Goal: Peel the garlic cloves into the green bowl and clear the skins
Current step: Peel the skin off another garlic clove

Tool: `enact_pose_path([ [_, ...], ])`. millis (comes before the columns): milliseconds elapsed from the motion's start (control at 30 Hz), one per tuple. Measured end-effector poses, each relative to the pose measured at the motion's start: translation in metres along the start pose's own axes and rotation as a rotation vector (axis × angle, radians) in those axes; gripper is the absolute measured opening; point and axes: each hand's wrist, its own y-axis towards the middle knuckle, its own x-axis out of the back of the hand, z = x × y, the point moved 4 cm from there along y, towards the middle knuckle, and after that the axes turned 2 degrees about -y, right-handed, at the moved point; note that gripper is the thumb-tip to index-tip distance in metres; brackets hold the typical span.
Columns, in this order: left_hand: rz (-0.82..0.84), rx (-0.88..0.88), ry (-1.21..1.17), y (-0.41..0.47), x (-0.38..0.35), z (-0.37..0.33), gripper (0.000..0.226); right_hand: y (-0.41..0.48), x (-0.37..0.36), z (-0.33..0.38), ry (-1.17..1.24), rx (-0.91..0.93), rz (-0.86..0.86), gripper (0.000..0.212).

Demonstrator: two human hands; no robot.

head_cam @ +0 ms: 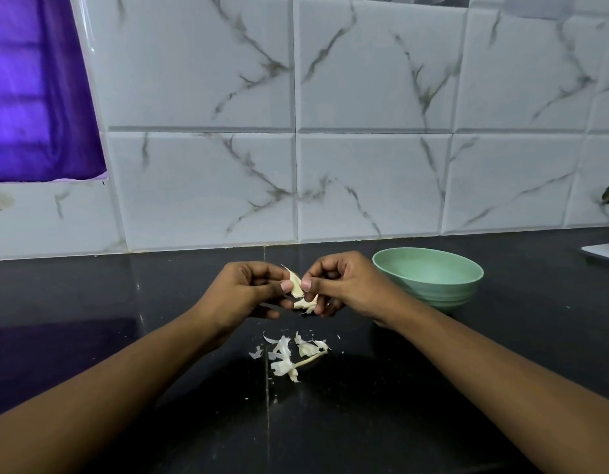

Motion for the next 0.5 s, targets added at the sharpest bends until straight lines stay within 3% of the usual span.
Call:
enact_pose_path([
  [267,0.008,-0.024,-0.036,-0.001,-0.004,-0.001,0.008,0.000,0.001,0.005,-0.031,0.020,-0.042,0.015],
  [500,0.009,-0.011,-0.052,0.001,-0.006,-0.001,0.010,-0.003,0.008,0.018,-0.532,0.302,-0.207,0.021],
])
